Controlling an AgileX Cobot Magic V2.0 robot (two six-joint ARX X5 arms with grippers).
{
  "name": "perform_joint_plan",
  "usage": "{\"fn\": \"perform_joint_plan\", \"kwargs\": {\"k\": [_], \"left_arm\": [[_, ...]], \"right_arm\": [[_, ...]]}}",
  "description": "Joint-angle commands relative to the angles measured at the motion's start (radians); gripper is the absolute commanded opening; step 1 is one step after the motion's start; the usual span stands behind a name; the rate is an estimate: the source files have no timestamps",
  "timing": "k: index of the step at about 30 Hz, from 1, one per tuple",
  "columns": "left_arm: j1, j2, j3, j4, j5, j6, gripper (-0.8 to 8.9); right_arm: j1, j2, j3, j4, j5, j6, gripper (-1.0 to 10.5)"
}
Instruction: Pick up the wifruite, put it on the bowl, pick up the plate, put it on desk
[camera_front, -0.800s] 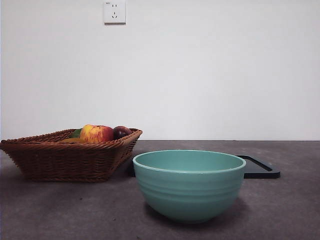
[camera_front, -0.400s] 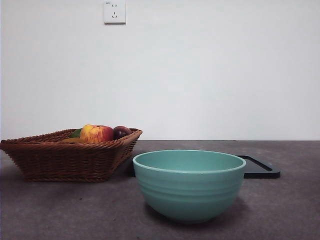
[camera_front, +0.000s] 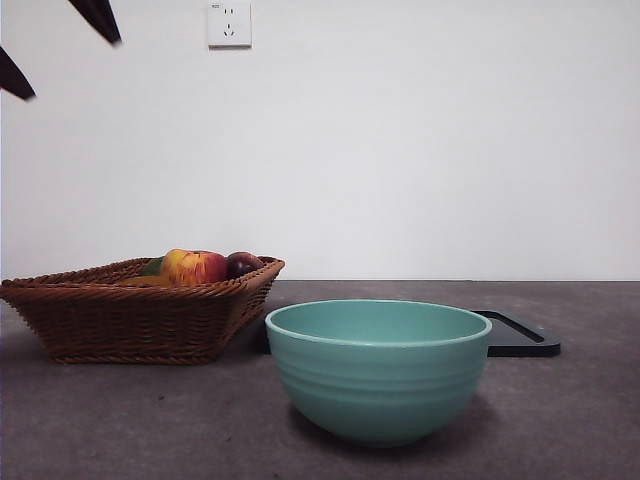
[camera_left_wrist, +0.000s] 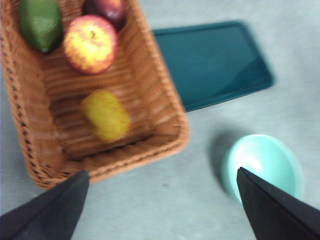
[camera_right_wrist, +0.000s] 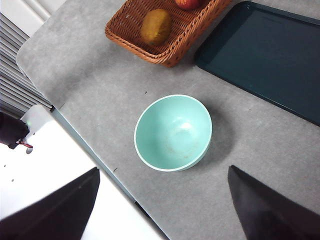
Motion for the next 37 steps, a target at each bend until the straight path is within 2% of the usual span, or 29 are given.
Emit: {"fn": "perform_joint_plan", "kwargs": {"k": [1, 4, 16, 23, 27, 37], "left_arm": [[-0.025, 0.086, 0.051, 0.018, -0.076, -0.006, 4.57], [-0.043, 0.165, 0.074, 0.045, -0.133, -0.008, 4.57], [-0.079, 0.441, 0.098, 0.153, -0.244, -0.03, 4.57], [-0.082, 0.549, 0.098, 0.221, -0.251, -0.048, 4.57], [-0.083, 0.598, 0.098, 0.239, -0.29, -0.05, 4.57], [-0.084, 0.668, 0.098, 0.282, -0.304, -0.054, 4.56]], "right_arm": [[0.006, 0.006, 0.018, 0.008, -0.002, 0.003, 4.1], [0.006, 0.006, 0.018, 0.008, -0.002, 0.003, 4.1], [0.006, 0.006, 0.018, 0.008, -0.002, 0.003, 4.1], [0.006, 0.006, 0.018, 0.008, -0.002, 0.003, 4.1], [0.006, 0.006, 0.018, 0.008, -0.002, 0.002, 4.1], [0.006, 0.006, 0.018, 0.009, -0.002, 0.002, 4.1]]}}
